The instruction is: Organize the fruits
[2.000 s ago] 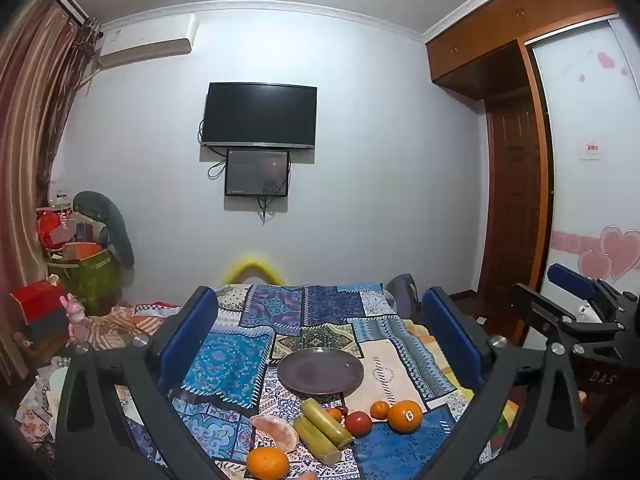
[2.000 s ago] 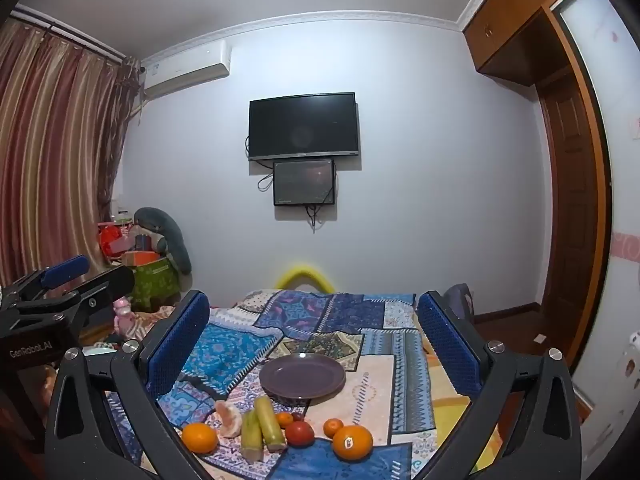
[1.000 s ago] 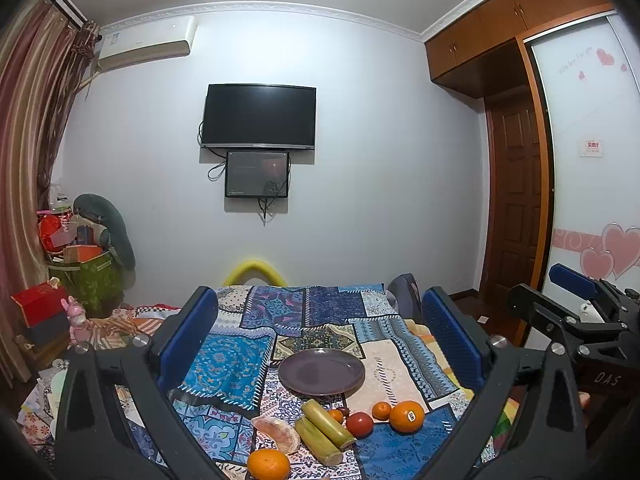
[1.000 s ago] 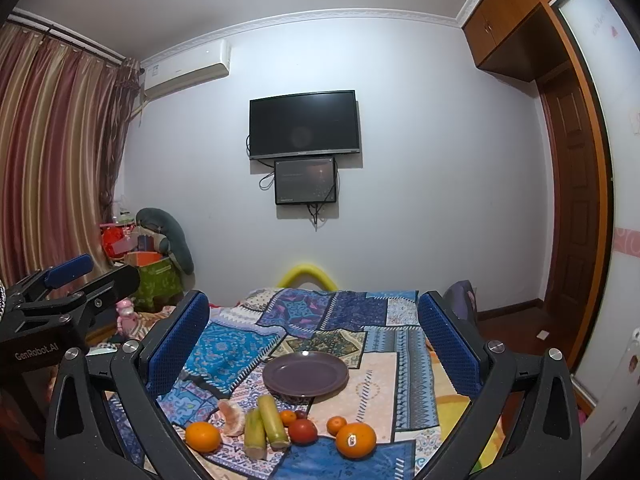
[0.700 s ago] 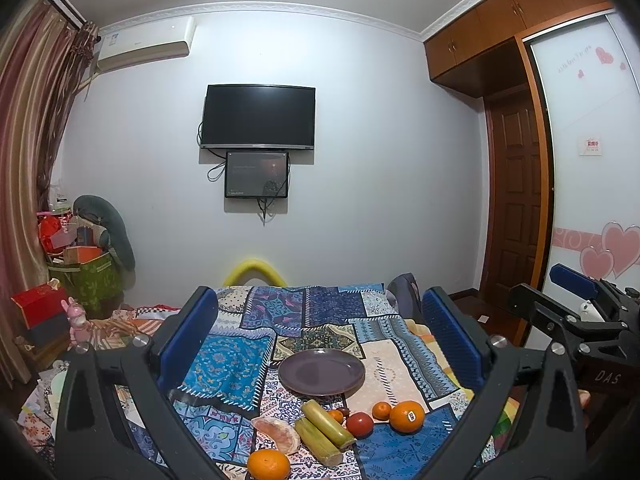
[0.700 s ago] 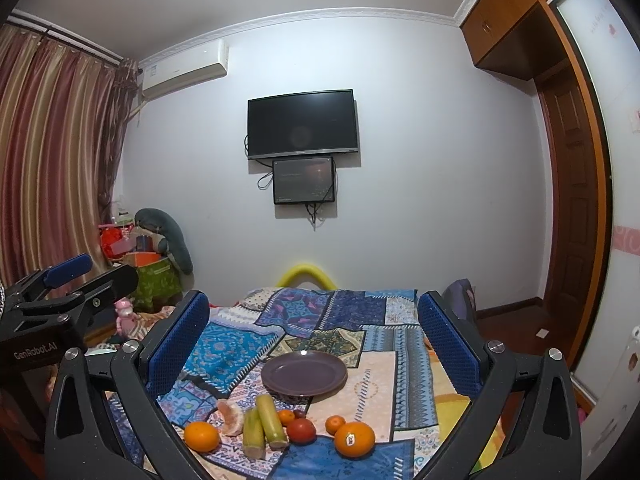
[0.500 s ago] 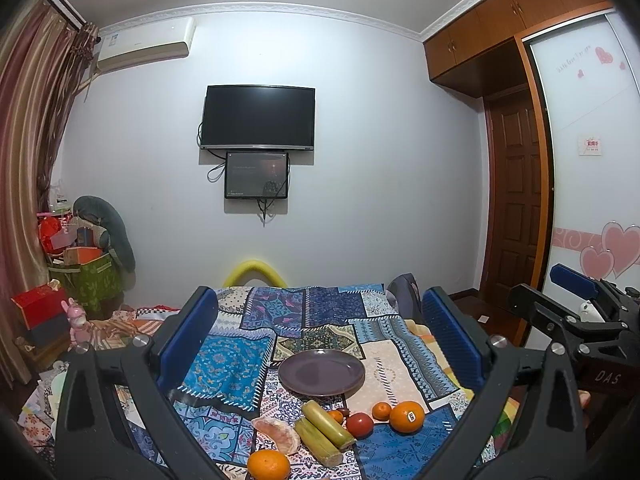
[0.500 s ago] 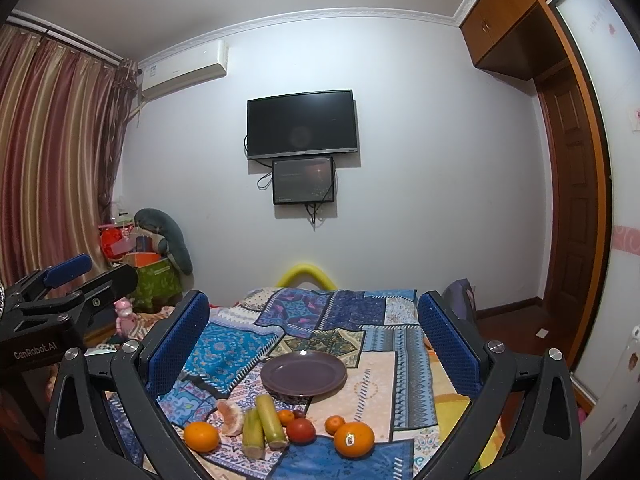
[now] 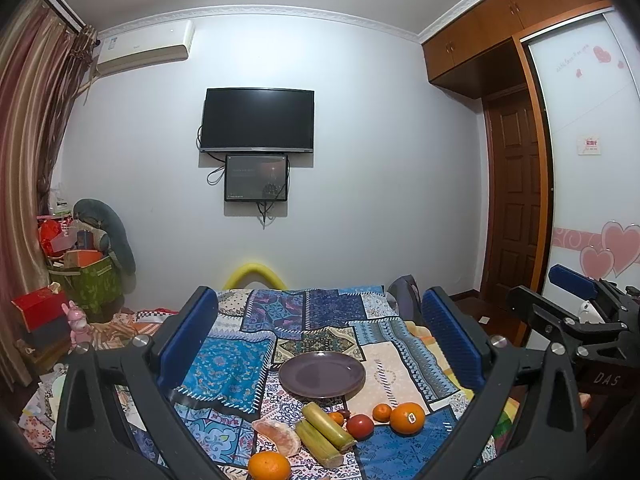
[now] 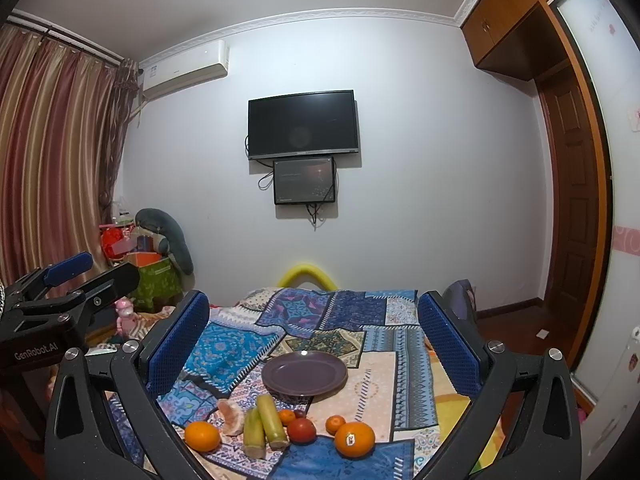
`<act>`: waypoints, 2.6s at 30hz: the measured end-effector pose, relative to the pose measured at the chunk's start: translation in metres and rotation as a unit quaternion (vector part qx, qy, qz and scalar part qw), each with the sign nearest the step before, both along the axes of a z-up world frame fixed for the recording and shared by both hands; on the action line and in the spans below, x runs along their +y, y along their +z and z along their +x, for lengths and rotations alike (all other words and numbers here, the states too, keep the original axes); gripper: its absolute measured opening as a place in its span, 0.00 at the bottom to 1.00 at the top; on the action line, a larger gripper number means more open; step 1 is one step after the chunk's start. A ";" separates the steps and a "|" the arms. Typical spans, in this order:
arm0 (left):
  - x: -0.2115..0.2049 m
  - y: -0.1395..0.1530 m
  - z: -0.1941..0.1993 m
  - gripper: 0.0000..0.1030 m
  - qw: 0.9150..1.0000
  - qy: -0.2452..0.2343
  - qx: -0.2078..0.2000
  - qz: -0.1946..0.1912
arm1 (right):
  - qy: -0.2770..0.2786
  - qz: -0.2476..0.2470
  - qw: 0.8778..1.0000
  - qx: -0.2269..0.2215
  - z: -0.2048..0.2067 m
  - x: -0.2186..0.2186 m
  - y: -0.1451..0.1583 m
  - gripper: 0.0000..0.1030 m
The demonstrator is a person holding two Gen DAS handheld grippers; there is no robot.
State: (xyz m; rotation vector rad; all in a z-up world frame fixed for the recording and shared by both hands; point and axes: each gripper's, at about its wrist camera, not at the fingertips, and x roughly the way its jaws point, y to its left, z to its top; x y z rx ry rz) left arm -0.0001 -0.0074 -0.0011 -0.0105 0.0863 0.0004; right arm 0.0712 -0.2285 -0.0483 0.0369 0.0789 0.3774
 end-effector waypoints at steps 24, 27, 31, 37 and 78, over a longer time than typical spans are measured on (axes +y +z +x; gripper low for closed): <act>0.001 0.001 -0.001 1.00 1.000 -0.004 0.001 0.001 | 0.001 -0.002 1.000 0.001 0.001 0.001 -0.002 1.00; 0.000 0.000 -0.001 1.00 1.000 -0.005 0.001 0.004 | -0.001 -0.005 1.000 0.001 0.000 0.002 -0.004 1.00; 0.002 -0.002 0.002 1.00 1.000 -0.009 0.009 0.001 | -0.001 -0.009 1.000 0.004 0.002 0.005 -0.005 1.00; 0.015 -0.008 0.014 0.98 0.999 -0.002 0.029 -0.016 | 0.011 -0.011 1.000 0.018 0.009 0.005 -0.011 1.00; 0.102 -0.228 0.164 0.77 0.892 -0.001 0.450 -0.054 | 0.034 -0.119 0.940 0.319 0.152 -0.013 -0.164 0.80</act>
